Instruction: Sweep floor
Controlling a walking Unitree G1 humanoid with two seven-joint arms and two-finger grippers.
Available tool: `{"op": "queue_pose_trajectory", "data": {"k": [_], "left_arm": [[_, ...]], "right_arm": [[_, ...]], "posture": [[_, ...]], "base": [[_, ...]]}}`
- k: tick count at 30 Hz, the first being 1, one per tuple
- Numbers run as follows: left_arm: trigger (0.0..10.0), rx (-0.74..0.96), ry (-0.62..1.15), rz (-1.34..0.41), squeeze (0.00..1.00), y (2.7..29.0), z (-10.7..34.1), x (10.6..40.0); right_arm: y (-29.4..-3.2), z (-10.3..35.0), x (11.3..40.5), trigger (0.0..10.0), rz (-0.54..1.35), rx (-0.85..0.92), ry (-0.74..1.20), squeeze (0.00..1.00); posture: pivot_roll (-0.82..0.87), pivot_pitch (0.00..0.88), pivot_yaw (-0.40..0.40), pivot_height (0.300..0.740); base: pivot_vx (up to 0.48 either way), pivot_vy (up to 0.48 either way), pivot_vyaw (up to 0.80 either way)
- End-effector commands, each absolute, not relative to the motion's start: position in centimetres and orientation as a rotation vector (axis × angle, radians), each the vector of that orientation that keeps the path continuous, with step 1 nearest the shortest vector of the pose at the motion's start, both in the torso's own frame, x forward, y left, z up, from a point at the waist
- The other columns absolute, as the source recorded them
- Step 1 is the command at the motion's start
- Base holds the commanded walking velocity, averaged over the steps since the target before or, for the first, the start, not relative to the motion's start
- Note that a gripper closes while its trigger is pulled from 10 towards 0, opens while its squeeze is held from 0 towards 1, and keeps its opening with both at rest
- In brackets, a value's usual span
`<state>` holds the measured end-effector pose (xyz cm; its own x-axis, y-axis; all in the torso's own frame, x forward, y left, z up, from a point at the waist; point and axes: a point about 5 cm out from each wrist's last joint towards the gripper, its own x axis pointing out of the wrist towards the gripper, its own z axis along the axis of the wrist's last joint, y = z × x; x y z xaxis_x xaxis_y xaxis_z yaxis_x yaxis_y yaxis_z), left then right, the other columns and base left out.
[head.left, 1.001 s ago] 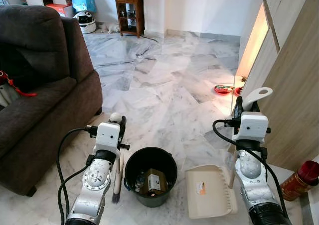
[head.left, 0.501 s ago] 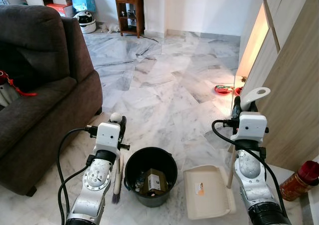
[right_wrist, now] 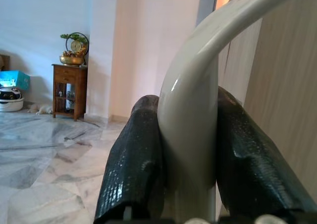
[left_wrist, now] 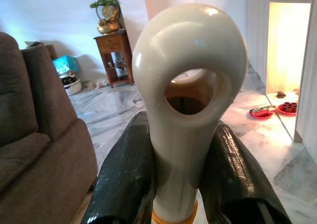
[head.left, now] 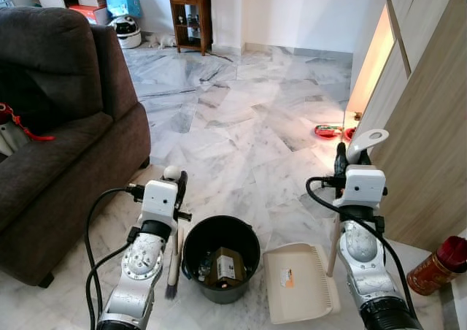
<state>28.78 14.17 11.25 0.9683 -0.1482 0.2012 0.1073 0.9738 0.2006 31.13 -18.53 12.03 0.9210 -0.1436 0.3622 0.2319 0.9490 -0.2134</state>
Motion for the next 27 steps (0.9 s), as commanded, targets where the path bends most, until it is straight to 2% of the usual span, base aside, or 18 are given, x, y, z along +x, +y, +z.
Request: {"op": "queue_pose_trajectory", "data": {"k": [1, 11, 27], "left_arm": [[10.0, 0.195, -0.263, -0.149, 0.0, 14.0, 11.8, 28.7], [10.0, 0.206, -0.282, -0.158, 0.0, 13.8, 12.3, 28.9], [10.0, 0.202, -0.275, -0.152, 0.0, 13.7, 12.0, 28.8]], "right_arm": [[-18.3, 12.9, 31.5, 10.0, -0.182, -0.259, -0.399, 0.0], [-17.2, 13.3, 32.0, 10.0, -0.148, -0.239, -0.412, 0.0], [-17.3, 13.1, 31.9, 10.0, -0.133, -0.237, -0.402, 0.0]], "posture": [[0.05, 0.0, 0.038, 0.74], [0.07, 0.0, 0.033, 0.74], [0.07, 0.0, 0.027, 0.74]], "base": [[-0.277, 0.0, 0.0], [-0.283, 0.0, 0.0], [-0.304, 0.0, 0.0]]}}
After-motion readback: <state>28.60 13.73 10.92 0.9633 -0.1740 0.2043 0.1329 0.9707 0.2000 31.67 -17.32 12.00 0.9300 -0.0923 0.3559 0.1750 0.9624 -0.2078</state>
